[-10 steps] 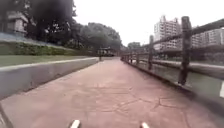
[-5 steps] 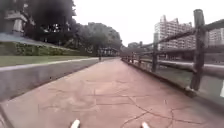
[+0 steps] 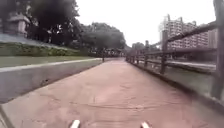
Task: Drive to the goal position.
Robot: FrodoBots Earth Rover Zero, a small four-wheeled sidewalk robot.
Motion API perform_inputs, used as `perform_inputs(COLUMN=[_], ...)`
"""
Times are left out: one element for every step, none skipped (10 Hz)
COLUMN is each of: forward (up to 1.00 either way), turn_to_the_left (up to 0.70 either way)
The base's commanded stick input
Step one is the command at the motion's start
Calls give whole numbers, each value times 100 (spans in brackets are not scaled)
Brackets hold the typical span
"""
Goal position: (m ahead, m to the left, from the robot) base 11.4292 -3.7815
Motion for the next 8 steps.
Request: perform_inputs(forward=[70, 70, 70, 70, 70, 70, 70, 70], turn_to_the_left=[0, 0, 0, 0, 0, 0, 0, 0])
